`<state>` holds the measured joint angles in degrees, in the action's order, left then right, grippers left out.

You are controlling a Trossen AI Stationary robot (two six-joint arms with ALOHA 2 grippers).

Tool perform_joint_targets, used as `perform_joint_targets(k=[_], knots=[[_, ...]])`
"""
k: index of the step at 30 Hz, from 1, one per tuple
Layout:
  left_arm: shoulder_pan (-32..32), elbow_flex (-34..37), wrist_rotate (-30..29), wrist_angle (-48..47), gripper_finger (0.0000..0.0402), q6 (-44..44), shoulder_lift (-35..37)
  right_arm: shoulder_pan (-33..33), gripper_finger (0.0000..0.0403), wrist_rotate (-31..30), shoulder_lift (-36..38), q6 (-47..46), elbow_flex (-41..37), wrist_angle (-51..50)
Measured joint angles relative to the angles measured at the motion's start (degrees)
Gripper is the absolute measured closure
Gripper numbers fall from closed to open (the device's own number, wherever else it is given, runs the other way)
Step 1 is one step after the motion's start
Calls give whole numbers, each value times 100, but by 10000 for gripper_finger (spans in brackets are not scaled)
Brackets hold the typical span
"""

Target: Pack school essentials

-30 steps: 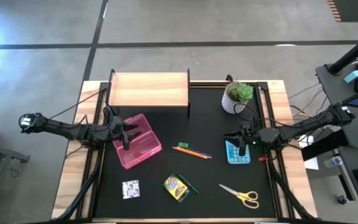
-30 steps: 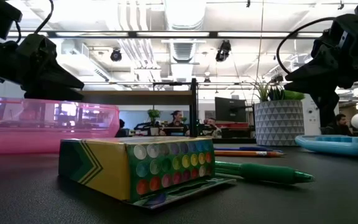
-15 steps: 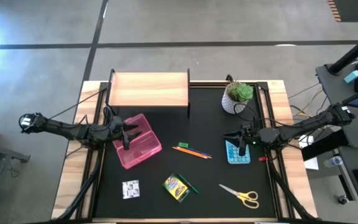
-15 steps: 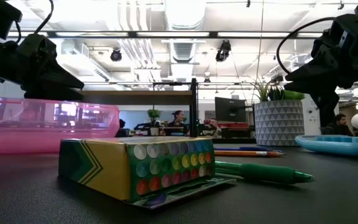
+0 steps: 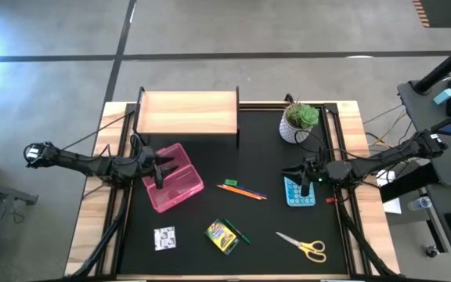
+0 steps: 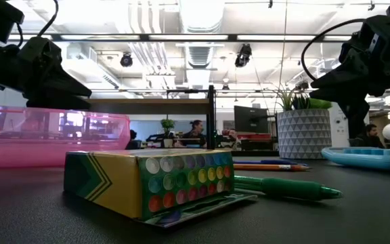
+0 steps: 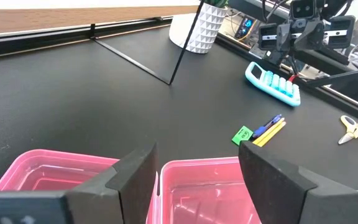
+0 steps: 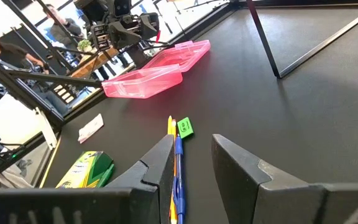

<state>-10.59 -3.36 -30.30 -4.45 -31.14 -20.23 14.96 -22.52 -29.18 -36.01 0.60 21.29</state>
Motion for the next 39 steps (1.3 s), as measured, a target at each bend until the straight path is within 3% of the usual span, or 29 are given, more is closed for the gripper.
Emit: perform_joint_targets(k=[21, 25, 33, 39], knots=[[0, 7, -42, 243, 190, 35, 0, 2, 305, 0, 1, 0, 0, -1], [0, 7, -57, 1159, 190, 26, 2, 2, 305, 1, 0, 0, -2, 0], [2, 7, -82, 4054, 190, 28, 2, 2, 305, 0, 0, -2, -2, -1], [0, 7, -108, 4969, 190, -54, 2, 2, 305, 0, 0, -1, -1, 1]])
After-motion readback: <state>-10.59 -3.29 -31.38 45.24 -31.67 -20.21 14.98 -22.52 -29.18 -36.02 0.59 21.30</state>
